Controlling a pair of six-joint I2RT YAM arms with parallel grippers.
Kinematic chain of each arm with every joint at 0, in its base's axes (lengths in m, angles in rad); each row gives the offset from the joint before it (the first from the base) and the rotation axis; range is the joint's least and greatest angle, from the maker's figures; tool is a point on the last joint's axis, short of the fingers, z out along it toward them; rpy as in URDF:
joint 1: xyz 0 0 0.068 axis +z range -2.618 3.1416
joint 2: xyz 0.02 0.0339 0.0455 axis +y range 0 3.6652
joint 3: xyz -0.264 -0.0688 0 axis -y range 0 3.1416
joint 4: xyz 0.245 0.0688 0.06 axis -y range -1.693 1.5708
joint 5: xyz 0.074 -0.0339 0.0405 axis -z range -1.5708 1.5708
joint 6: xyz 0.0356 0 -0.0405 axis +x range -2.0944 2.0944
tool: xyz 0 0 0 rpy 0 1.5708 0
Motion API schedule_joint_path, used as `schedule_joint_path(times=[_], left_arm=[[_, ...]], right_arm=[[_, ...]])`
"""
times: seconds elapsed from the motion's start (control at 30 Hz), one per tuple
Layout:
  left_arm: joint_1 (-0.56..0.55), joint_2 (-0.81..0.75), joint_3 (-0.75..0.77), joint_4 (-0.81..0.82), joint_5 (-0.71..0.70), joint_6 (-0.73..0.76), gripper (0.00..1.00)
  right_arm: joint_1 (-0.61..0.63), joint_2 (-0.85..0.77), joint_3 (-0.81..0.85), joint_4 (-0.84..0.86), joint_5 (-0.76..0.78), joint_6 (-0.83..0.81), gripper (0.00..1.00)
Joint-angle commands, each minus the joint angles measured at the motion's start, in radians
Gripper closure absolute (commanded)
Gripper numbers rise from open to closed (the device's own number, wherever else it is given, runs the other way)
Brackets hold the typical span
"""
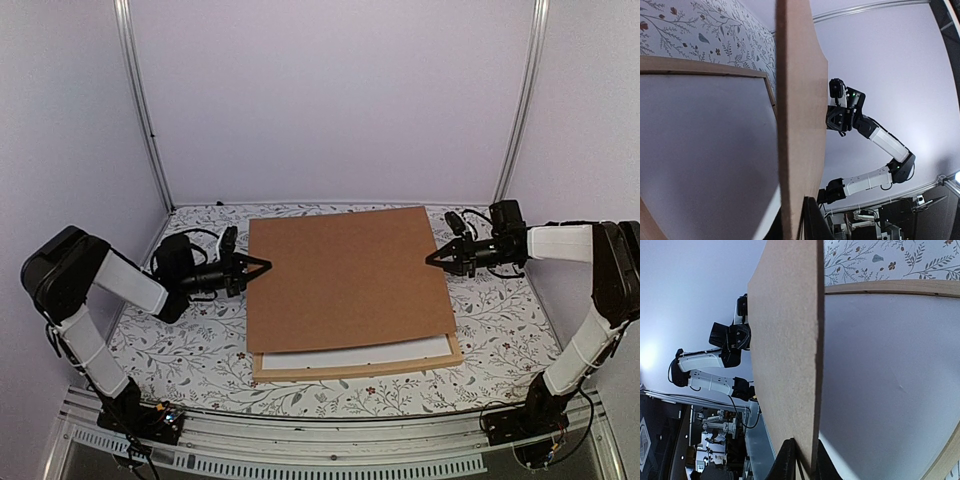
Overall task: Put the photo into the frame
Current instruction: Pass from the left arm to the right, then place the backboard in position.
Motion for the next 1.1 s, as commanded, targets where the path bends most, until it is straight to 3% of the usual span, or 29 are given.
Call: schedule_joint_path(times=[0.0,0.27,0.43,0.73,1.07], left_arm=[[0.0,0.02,-0.01,0.011,-0.028,0.036,0.86],[0.016,-0.008,-0.004,-0.161,-0.071,0.149,0.55],[0.038,-0.051,0.041,-0.408,-0.123,0.269,0.4],[0.038,-0.157,0.176,-0.86,-0.368,0.517,0.36],[0.034,-0.144,0.205,-0.922,-0.413,0.571,0.35]], right_arm=[[0.0,-0.035,-0.019,0.007,-0.056,-0.026,1.0],[-0.061,-0.106,-0.079,0.003,-0.076,0.003,1.0],[-0.067,-0.113,-0.107,-0.001,-0.072,0.023,1.0],[-0.066,-0.02,-0.082,-0.027,-0.044,0.013,1.0],[-0.067,0.064,-0.027,-0.053,-0.006,-0.006,1.0]])
